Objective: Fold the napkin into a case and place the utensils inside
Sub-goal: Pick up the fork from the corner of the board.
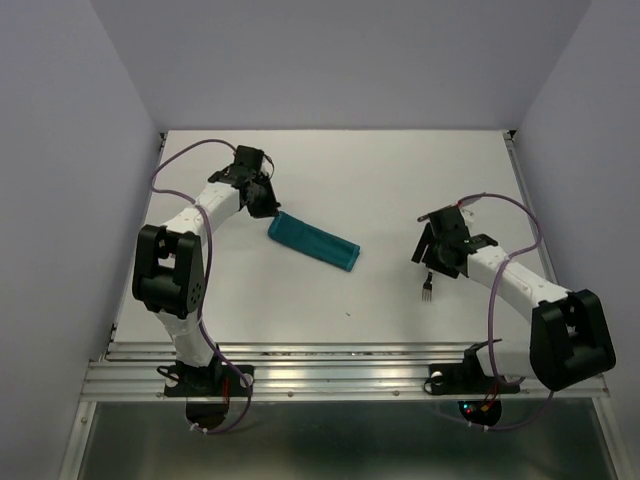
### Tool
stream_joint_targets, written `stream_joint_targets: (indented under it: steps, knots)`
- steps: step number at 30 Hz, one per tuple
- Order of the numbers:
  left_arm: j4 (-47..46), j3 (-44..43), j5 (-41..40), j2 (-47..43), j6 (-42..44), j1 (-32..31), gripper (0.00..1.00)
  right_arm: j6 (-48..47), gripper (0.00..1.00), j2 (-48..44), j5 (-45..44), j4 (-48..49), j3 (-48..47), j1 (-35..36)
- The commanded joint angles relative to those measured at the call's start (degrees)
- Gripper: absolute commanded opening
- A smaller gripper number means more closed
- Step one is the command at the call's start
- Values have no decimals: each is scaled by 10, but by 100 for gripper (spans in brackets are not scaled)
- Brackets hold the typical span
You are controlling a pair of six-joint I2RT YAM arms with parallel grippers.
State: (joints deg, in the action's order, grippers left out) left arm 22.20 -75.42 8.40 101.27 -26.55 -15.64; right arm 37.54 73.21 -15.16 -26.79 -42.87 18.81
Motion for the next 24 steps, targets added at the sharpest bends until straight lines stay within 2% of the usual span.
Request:
stream_joint_targets:
  steps: [1,5,9,13,16,19,22,24]
  knots:
    - [22,-41,-13,-24,18,5,15,-5,72,31,11,-5,1,-13]
    - [31,-63,-26,-2,25,12,25,-20,68,55,5,23,6,-36]
    - [48,-96,-27,29,33,14,26,-46,65,86,12,53,4,-51]
    - [48,-109,-8,37,28,5,26,-67,57,134,15,69,-14,-57]
    - [55,-123,-15,43,29,-11,26,-75,45,162,22,75,-30,-62]
    - [57,-130,-8,53,26,-31,26,-80,18,164,34,74,-40,-62]
    - [47,-136,8,68,22,-58,26,-92,6,147,36,54,-52,-62]
    - [47,-153,14,82,19,-83,26,-102,3,132,36,43,-56,-62]
